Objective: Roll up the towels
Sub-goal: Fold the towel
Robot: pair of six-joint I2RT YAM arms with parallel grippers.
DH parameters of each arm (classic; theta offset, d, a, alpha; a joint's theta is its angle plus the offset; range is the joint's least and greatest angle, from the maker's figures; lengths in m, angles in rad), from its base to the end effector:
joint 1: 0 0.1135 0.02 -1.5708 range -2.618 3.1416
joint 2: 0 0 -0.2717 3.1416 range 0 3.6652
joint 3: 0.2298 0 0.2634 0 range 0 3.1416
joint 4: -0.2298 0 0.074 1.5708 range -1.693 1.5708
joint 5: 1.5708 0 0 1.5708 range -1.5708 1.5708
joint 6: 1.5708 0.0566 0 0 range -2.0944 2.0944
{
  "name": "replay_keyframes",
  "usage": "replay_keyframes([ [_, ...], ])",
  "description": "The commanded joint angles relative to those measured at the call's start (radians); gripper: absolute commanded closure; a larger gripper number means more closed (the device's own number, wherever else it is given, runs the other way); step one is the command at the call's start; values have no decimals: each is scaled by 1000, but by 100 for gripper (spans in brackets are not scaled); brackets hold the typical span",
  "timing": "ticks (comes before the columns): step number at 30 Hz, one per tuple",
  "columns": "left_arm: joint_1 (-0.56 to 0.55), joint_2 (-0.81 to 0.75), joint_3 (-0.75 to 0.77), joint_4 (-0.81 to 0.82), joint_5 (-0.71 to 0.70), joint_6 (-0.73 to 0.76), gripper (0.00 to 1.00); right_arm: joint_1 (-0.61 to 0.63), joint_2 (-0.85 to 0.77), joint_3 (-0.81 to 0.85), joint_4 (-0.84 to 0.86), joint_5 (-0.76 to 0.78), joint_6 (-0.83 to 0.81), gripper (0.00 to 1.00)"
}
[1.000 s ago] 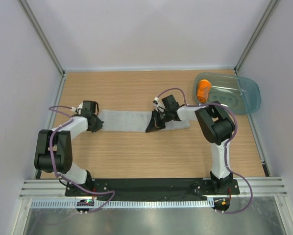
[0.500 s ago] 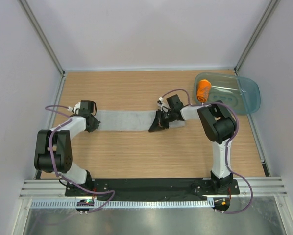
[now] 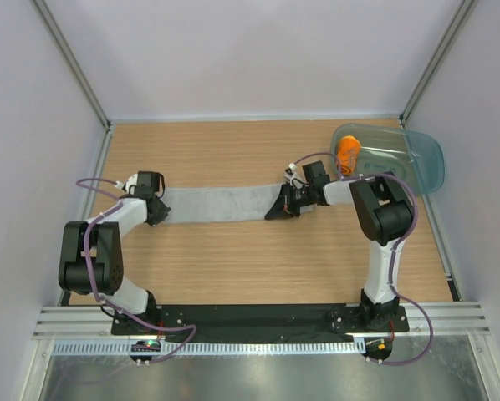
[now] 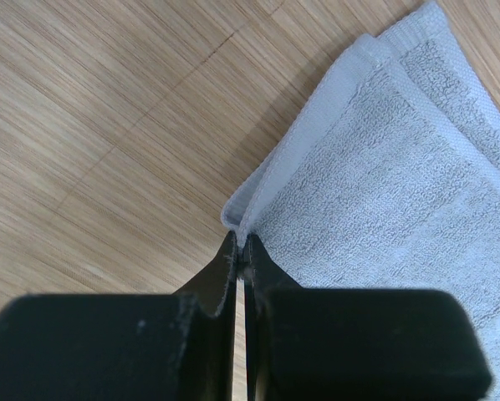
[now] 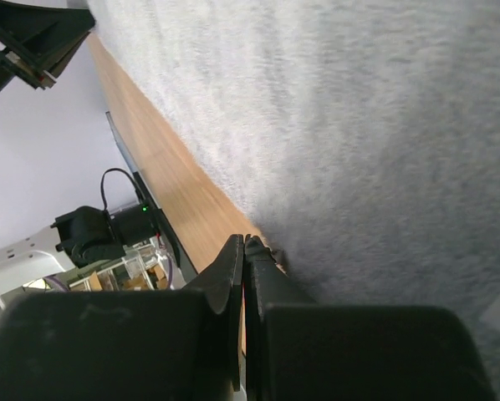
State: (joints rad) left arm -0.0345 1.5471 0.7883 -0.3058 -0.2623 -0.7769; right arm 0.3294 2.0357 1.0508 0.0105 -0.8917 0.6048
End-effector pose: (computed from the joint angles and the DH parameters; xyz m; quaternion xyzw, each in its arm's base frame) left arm 0.3037 0.0042 0.1397 -0.3787 0.8826 0.0184 0.2781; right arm 0.3597 0.1695 0.0852 -0.0071 0.8717 0.4874 0.0511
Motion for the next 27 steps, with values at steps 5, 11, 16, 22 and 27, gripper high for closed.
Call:
replay_keyframes([
  [5,10,18,11,-38,-48,18,100,0,-103,34,63,-38,44,99],
  [11,10,19,9,-36,-48,18,100,-44,-58,26,26,-7,13,99],
  [16,12,18,9,-36,-48,16,100,-111,-61,-24,5,43,7,99],
  [22,12,19,8,-32,-48,16,100,-177,-127,-40,-179,221,-77,99],
  [27,12,22,9,-33,-48,15,100,-226,-190,-90,-230,335,-77,99],
])
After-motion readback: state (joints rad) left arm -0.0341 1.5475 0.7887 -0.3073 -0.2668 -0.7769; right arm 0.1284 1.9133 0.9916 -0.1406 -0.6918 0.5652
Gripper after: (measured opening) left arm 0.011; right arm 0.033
